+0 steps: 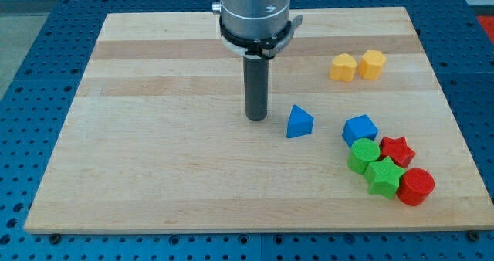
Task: Place the blue triangle left to the blue cube
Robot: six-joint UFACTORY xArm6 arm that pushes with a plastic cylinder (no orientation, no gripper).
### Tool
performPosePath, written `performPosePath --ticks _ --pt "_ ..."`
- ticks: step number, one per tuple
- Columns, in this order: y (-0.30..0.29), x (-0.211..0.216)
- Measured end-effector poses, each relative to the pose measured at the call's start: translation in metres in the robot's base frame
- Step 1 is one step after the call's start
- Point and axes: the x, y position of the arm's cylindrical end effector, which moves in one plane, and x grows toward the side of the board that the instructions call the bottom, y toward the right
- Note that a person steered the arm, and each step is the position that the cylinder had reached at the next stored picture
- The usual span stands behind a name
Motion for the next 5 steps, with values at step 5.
performPosePath --ticks 5 --pt "0.064 0.038"
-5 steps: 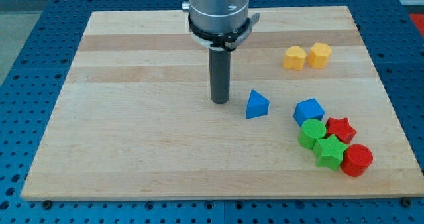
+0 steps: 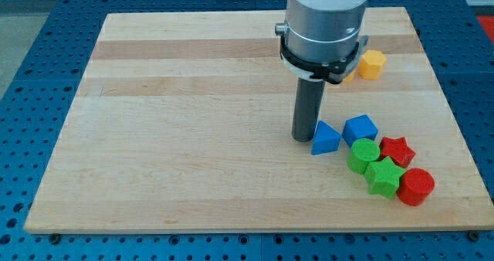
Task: Place the blue triangle left to the blue cube
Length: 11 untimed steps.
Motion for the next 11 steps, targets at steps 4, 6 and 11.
performPosePath --ticks 4,6,11 --pt "0.108 -0.052" --pt "0.164 -0.115" --pt "-0.032 -0.108"
